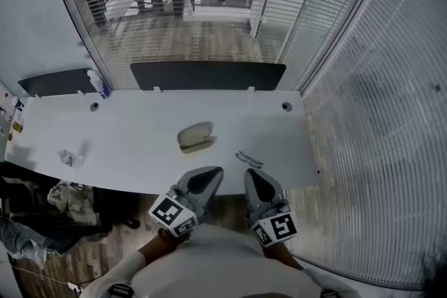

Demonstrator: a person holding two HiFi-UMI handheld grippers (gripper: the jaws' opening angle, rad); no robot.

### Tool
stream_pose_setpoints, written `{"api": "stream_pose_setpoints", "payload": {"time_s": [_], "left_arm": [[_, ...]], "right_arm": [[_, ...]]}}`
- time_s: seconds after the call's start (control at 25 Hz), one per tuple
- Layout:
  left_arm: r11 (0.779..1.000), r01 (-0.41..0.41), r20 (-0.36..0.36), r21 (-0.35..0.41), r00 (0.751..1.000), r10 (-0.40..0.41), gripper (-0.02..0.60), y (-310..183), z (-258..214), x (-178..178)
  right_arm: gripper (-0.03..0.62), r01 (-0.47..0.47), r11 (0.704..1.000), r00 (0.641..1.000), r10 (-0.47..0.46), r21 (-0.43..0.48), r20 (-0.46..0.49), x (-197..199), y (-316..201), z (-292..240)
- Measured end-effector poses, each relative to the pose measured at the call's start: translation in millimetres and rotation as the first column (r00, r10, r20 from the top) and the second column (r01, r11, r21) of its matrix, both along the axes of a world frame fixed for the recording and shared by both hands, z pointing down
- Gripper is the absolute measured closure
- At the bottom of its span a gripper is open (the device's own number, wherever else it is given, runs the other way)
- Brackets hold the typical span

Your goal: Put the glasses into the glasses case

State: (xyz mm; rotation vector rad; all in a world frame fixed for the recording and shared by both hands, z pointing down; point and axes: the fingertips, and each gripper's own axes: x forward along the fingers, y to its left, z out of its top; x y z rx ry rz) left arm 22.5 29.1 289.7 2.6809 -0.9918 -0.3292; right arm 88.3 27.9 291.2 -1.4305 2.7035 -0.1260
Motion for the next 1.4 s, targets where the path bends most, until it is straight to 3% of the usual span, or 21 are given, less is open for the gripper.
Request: {"api": "stream_pose_setpoints", "payload": {"time_s": [0.2,0.52,0.96,1.24,1.4], "left_arm": [[0.999,-0.034,-0.004,0.005,0.999,0.034,0.580,-30.7,2.6,-13.5],[0.999,-0.027,-0.012,0.018,1.000,0.027,0.580,-60.7,-11.0,-16.2],[1.000,-0.020,-0.029,0.007,0.999,0.020,0.580,-71.0,-14.7,-1.5],[1.000,-0.014,-0.007,-0.014,1.000,0.014,0.580,-78.9,-9.0,7.7],[0.997,-0.022,-0.010,-0.079,1.000,0.021,0.580,-77.5,9.0,6.9]], "right_arm": [[0.592,-0.015,1.000,1.000,0.015,0.012,-0.008,-18.8,-34.3,-0.1],[0.592,-0.019,1.000,1.000,0.019,0.023,-0.023,-15.9,-66.3,-11.3],[0.592,0.003,1.000,0.999,-0.003,-0.003,-0.032,-3.5,-74.7,-9.6],[0.592,0.005,1.000,1.000,-0.005,-0.022,-0.027,4.7,-83.6,-4.1],[0.592,-0.004,0.997,1.000,0.002,-0.083,-0.031,3.9,-78.0,10.7]]}}
